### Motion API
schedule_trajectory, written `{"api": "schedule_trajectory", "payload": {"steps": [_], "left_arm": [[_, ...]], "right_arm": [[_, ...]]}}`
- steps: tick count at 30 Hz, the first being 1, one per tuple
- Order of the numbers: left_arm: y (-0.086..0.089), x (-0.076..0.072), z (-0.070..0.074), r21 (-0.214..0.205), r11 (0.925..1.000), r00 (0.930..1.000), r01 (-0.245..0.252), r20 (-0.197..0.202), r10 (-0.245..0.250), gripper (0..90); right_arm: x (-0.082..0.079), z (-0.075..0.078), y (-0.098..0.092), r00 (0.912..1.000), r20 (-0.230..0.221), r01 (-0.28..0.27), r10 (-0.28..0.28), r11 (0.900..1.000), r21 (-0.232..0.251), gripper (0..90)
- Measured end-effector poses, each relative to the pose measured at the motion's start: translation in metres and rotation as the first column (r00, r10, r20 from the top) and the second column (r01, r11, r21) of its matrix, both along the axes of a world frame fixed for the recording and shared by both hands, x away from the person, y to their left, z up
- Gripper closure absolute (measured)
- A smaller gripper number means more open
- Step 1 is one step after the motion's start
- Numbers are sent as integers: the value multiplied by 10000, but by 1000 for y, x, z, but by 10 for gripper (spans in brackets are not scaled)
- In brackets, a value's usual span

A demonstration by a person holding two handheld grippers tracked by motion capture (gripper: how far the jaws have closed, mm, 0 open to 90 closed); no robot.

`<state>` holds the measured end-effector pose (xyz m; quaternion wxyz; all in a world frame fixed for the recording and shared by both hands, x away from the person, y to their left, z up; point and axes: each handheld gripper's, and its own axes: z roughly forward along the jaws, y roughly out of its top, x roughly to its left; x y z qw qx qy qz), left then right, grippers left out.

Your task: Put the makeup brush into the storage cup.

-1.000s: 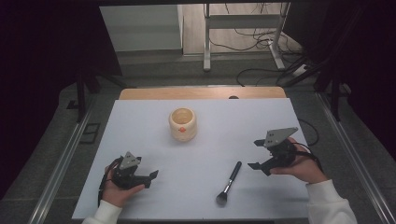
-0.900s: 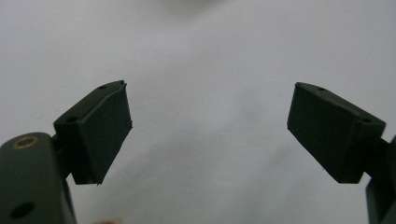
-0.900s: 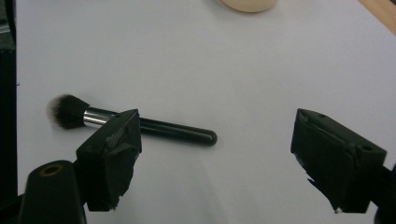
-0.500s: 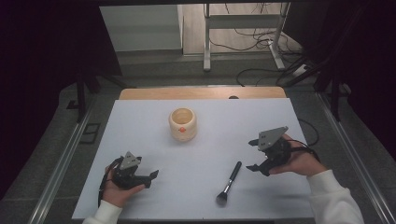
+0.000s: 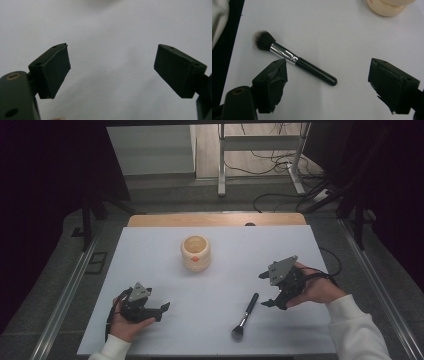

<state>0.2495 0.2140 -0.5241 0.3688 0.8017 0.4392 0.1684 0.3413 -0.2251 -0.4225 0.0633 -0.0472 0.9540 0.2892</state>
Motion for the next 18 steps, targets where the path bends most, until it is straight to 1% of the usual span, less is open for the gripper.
{"api": "schedule_trajectory", "payload": {"steps": [2,3,4,6,8,13,15,16,18], "left_arm": [[0,0,0,-15,10000,10000,13,-21,-13,139],[0,0,0,-20,10000,10000,11,-26,-11,140],[0,0,0,-25,10000,10000,4,-24,-4,140],[0,0,0,-22,10000,10000,-5,-17,5,139],[0,0,0,-26,10000,10000,-6,-17,6,140],[-1,0,0,3,10000,10000,11,-23,-11,140],[-1,0,0,4,10000,10000,13,-22,-13,140],[-1,0,0,6,10000,10000,16,-21,-16,140],[0,0,0,-11,10000,10000,4,-15,-4,140]], "right_arm": [[1,1,2,9999,-17,-105,105,9999,-75,158],[1,2,2,9998,53,-170,171,9998,-95,137],[1,3,5,9996,-115,-240,239,9996,-137,99],[0,3,6,9994,-146,-303,299,9993,-216,95],[-1,4,9,9983,-273,-524,517,9983,-252,79],[-5,4,17,9958,-313,-869,863,9960,-201,76],[-5,3,20,9940,-418,-1020,1011,9946,-178,76],[-5,2,21,9935,-421,-1066,1057,9941,-194,75],[-5,1,23,9935,-437,-1066,1048,9935,-406,77]]}}
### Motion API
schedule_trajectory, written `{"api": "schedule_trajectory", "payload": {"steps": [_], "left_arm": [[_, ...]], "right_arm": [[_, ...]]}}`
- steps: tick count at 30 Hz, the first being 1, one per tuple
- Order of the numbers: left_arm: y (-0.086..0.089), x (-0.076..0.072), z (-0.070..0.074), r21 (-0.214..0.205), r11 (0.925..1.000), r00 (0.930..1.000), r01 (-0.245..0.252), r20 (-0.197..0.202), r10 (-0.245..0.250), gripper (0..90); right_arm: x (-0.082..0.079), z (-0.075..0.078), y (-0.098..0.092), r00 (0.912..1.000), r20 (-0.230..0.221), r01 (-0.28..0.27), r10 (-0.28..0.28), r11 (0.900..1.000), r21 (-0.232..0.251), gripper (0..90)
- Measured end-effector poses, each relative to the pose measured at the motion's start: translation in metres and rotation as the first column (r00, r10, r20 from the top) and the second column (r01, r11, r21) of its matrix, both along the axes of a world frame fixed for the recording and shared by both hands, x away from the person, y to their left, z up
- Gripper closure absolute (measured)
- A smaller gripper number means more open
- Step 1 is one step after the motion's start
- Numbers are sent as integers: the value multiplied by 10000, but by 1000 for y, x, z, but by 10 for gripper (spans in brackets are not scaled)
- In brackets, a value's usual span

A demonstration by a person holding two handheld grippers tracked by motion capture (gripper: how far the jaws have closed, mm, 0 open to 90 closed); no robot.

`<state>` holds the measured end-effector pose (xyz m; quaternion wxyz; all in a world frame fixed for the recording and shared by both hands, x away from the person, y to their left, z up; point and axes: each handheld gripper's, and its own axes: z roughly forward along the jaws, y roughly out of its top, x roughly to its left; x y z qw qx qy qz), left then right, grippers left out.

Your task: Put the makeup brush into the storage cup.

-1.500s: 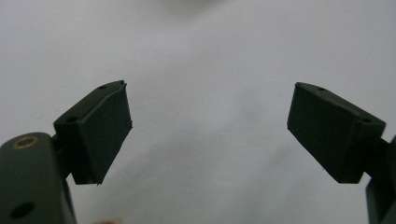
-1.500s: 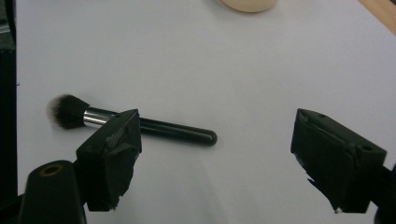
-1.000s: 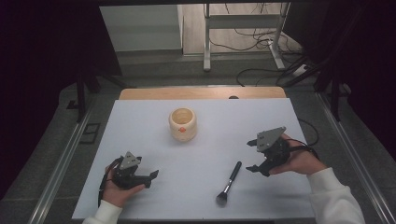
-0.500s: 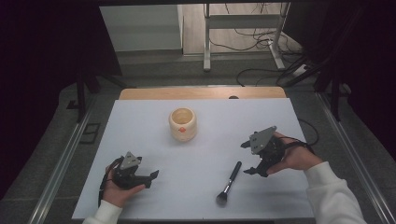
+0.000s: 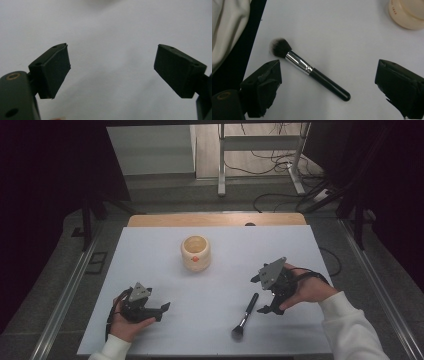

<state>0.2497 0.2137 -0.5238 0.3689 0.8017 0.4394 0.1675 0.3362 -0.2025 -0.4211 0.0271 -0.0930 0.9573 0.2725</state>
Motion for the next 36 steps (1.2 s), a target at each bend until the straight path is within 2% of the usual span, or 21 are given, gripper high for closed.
{"api": "schedule_trajectory", "payload": {"steps": [3,5,6,8,10,16,23,25,27,36], "left_arm": [[0,0,0,-5,10000,10000,15,-10,-15,141],[1,0,1,-29,10000,10000,26,-1,-26,141],[1,0,1,-43,10000,10000,26,14,-26,142],[1,0,1,-67,10000,10000,11,20,-10,142],[1,0,1,-59,10000,10000,10,23,-10,142],[0,0,2,-39,10000,10000,30,28,-30,142],[1,0,1,-16,10000,10000,64,-3,-64,142],[0,0,1,-20,10000,10000,58,1,-58,141],[0,0,1,-23,10000,10000,64,-11,-64,142],[-1,0,1,-84,10000,10000,41,3,-41,142]], "right_arm": [[1,-4,3,9998,-190,-18,14,9998,-209,79],[1,-4,4,9999,-165,-13,9,9997,-247,79],[1,-6,5,9993,-364,-46,40,9998,-168,79],[1,-7,6,9998,-211,-55,48,9995,-312,77],[1,-11,8,9988,-471,-161,148,9995,-268,77],[0,-16,12,9979,-540,-367,345,9985,-394,77],[0,-24,17,9968,-494,-654,632,9968,-457,89],[0,-25,18,9957,-338,-873,861,9956,-340,132],[-1,-26,20,9945,-361,-989,979,9947,-271,135],[-2,-32,24,9907,-210,-1356,1345,9886,-651,116]]}}
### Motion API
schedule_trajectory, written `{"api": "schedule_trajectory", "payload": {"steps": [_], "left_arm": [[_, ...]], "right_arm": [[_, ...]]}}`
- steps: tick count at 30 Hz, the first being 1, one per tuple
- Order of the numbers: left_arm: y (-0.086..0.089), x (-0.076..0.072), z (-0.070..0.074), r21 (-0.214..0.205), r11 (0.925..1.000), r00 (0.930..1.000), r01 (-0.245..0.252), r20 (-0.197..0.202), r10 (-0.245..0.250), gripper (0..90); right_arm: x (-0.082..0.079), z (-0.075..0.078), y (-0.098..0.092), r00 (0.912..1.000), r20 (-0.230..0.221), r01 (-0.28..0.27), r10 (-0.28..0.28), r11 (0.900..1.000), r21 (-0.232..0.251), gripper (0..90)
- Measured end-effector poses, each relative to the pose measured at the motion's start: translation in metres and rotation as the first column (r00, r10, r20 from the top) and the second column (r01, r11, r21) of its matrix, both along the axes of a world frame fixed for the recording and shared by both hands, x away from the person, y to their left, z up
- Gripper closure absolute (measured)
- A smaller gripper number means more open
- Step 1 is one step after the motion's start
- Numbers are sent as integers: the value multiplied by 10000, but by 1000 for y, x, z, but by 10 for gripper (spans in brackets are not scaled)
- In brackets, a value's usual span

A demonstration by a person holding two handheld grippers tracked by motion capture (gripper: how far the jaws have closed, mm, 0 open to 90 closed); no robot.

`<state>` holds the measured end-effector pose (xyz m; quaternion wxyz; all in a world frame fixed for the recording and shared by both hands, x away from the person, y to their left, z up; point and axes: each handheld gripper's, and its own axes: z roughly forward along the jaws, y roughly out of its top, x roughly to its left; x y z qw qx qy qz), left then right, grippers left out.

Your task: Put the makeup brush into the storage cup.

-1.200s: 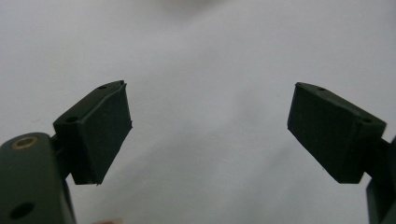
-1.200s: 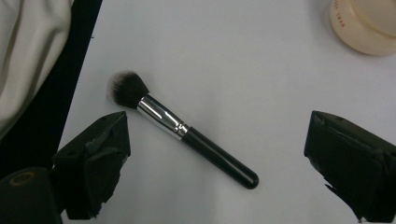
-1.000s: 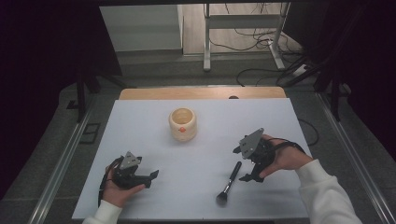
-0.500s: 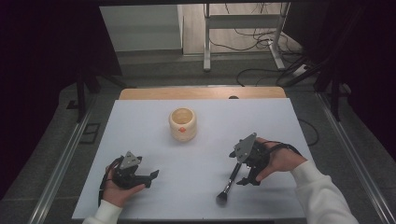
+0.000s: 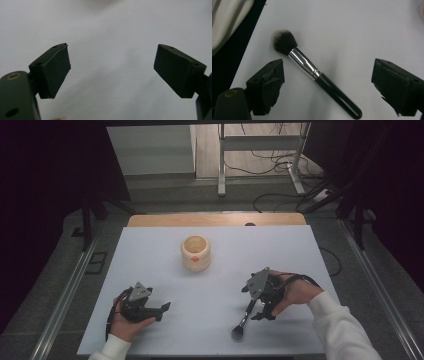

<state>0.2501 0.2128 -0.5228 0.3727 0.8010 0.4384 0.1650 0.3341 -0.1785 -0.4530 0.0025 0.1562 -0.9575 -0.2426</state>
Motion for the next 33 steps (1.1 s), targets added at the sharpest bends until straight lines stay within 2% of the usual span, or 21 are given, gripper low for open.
{"api": "schedule_trajectory", "payload": {"steps": [5,19,33], "left_arm": [[0,0,0,71,10000,10000,37,-8,-37,142],[1,1,-1,73,10000,10000,35,2,-35,142],[1,1,-1,112,9999,10000,68,-9,-68,142]], "right_arm": [[-2,-3,2,9997,108,-202,202,9998,-24,116],[-2,-13,14,9983,-179,-553,548,9981,-259,114],[-7,-27,21,9969,-178,-782,769,9934,-839,110]]}}
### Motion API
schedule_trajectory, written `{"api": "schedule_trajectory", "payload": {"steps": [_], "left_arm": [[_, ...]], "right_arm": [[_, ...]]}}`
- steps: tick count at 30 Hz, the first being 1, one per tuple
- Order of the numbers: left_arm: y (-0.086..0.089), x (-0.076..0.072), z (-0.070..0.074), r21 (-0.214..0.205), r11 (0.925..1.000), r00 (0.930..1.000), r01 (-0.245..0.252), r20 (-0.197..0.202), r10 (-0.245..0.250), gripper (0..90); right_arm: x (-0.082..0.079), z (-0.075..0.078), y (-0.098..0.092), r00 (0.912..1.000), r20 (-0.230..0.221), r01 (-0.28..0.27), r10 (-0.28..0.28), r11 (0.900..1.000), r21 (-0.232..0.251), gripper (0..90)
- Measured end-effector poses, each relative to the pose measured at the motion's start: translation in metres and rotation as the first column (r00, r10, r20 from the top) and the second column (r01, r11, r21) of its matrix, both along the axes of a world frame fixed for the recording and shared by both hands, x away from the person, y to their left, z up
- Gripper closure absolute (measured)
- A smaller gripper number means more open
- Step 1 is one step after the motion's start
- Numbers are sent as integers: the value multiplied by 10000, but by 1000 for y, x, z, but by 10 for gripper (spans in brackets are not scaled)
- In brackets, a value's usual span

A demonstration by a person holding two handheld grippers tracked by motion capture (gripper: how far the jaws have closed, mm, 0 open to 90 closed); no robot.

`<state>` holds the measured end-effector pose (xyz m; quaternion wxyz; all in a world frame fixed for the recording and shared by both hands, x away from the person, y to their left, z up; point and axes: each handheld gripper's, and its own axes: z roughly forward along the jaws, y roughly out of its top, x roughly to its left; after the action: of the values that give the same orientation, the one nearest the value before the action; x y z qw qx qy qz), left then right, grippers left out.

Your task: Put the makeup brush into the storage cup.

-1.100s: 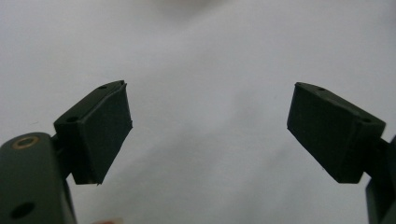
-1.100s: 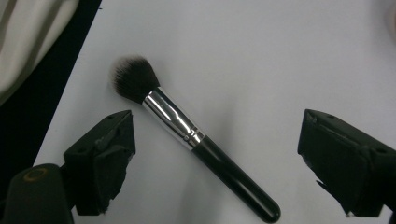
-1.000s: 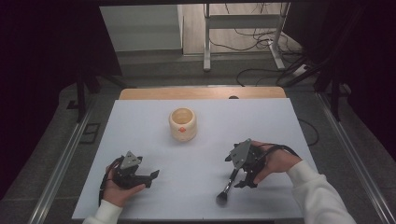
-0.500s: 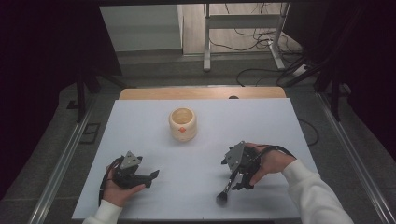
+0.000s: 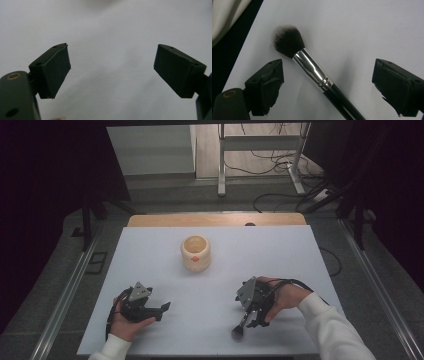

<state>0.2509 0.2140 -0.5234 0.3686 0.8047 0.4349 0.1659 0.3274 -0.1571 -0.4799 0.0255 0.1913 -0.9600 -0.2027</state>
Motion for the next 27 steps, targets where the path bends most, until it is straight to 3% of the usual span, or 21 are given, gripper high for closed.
{"api": "schedule_trajectory", "payload": {"steps": [10,13,22,27], "left_arm": [[0,0,0,6,10000,10000,-3,3,3,142],[1,0,0,-5,10000,10000,-6,16,6,142],[1,-1,1,-206,9998,10000,-54,36,55,143],[1,0,0,-164,9999,10000,-19,12,19,144]], "right_arm": [[0,-11,3,9999,61,-110,112,9992,-384,138],[1,-14,3,9999,-65,-129,126,9990,-421,224],[2,-24,7,9994,-284,-239,216,9964,-809,319],[4,-24,7,9995,-267,-181,161,9970,-749,372]]}}
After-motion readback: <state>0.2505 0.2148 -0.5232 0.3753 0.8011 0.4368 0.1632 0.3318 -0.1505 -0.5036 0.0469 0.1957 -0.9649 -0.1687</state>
